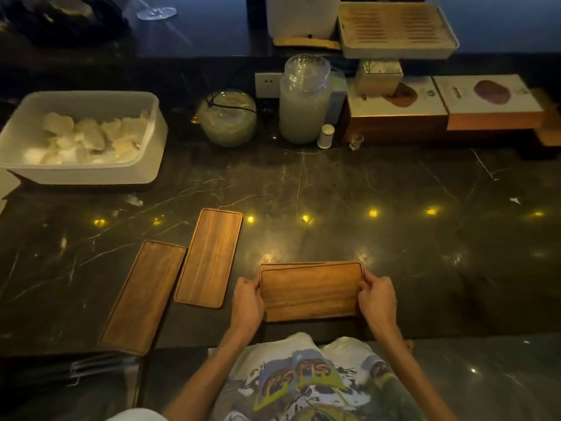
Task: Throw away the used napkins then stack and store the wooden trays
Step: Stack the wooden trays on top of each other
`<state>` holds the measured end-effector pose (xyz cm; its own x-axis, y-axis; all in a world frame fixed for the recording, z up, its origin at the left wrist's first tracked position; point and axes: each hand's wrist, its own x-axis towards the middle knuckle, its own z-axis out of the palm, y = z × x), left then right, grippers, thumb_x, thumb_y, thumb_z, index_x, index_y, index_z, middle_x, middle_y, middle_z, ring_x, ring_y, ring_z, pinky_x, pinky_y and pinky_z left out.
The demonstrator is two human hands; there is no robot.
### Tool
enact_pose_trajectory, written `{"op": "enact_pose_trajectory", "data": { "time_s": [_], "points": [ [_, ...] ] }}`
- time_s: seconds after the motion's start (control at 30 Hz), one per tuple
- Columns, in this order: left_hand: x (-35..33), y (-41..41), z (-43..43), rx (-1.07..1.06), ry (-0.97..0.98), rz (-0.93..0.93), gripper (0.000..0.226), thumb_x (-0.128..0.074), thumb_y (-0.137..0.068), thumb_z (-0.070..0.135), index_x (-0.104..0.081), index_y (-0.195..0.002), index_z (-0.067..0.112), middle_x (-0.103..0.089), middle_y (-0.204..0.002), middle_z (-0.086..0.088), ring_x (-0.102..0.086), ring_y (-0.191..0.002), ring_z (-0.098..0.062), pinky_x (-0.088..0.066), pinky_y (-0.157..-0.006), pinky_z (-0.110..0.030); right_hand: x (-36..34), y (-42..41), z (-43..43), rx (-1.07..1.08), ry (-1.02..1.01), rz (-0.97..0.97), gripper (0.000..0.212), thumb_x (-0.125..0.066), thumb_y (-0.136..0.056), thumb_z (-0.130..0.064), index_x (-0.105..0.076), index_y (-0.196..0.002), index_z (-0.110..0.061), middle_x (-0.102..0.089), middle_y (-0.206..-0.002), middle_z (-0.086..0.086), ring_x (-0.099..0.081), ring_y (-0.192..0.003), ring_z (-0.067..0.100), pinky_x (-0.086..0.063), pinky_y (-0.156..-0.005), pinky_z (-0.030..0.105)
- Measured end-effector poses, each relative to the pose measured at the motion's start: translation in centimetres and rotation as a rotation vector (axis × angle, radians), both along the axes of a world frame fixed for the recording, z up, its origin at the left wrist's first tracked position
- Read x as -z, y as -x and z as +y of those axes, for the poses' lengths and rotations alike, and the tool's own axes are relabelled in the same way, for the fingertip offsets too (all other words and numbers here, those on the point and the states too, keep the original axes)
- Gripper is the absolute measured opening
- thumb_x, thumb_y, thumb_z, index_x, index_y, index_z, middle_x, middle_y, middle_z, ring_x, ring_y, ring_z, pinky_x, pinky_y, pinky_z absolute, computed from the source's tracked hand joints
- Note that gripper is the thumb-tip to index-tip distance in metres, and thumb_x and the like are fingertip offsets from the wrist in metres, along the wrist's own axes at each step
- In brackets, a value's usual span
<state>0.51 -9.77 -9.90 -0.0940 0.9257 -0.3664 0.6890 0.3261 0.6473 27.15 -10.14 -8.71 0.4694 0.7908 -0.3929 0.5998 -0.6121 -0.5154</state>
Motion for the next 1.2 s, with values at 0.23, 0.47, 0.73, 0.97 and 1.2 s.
{"op": "enact_pose_trajectory", "data": {
  "time_s": [0.23, 0.47, 0.73, 0.97, 1.2],
  "points": [
    [0.3, -0.1, 0.9, -0.022, -0.053, 0.087, 0.024, -0.050, -0.096, 0.011, -0.064, -0.116, 0.011, -0.049, -0.093, -0.004, -0.049, -0.086, -0.015, -0.039, -0.076, -0.026, 0.9, 0.3, 0.8, -0.105, 0.038, -0.056, 0.033, -0.048, -0.099, -0.019, -0.062, -0.128, -0.017, -0.058, -0.107, 0.016, -0.060, -0.100, 0.035, -0.047, -0.084, 0.039],
    [0.6, 0.4, 0.8, -0.036, -0.087, -0.018, 0.027, -0.056, -0.093, 0.006, -0.068, -0.116, 0.012, -0.070, -0.092, -0.001, -0.062, -0.081, -0.012, -0.047, -0.071, -0.028, 1.8, 0.3, 0.3, -0.045, -0.054, -0.014, 0.034, -0.052, -0.098, -0.018, -0.059, -0.131, -0.016, -0.061, -0.110, 0.014, -0.060, -0.101, 0.030, -0.046, -0.084, 0.037],
    [0.7, 0.6, 1.3, -0.081, -0.025, -0.061, 0.027, -0.063, -0.090, 0.008, -0.068, -0.116, 0.007, -0.062, -0.083, -0.001, -0.060, -0.079, -0.015, -0.048, -0.075, -0.030, 2.3, -1.2, 0.7, 0.133, 0.000, 0.251, 0.033, -0.060, -0.094, -0.020, -0.063, -0.127, -0.020, -0.067, -0.123, 0.006, -0.059, -0.114, 0.026, -0.042, -0.086, 0.032],
    [1.1, 1.1, 2.1, -0.128, 0.085, -0.133, 0.025, -0.066, -0.088, 0.006, -0.071, -0.111, 0.011, -0.065, -0.069, 0.007, -0.058, -0.065, 0.001, -0.043, -0.060, -0.014, 2.6, -2.1, 1.0, 0.139, 0.006, 0.288, 0.030, -0.066, -0.090, -0.022, -0.067, -0.120, -0.023, -0.071, -0.117, 0.002, -0.062, -0.106, 0.020, -0.049, -0.089, 0.037],
    [1.2, 1.3, 2.8, -0.133, 0.134, -0.178, 0.025, -0.065, -0.088, 0.006, -0.071, -0.112, 0.011, -0.073, -0.081, -0.008, -0.069, -0.079, -0.019, -0.056, -0.079, -0.039, 3.1, -2.2, 1.5, 0.149, 0.034, 0.289, 0.029, -0.067, -0.089, -0.023, -0.068, -0.119, -0.024, -0.071, -0.115, 0.001, -0.064, -0.104, 0.020, -0.051, -0.091, 0.042]
  ]
}}
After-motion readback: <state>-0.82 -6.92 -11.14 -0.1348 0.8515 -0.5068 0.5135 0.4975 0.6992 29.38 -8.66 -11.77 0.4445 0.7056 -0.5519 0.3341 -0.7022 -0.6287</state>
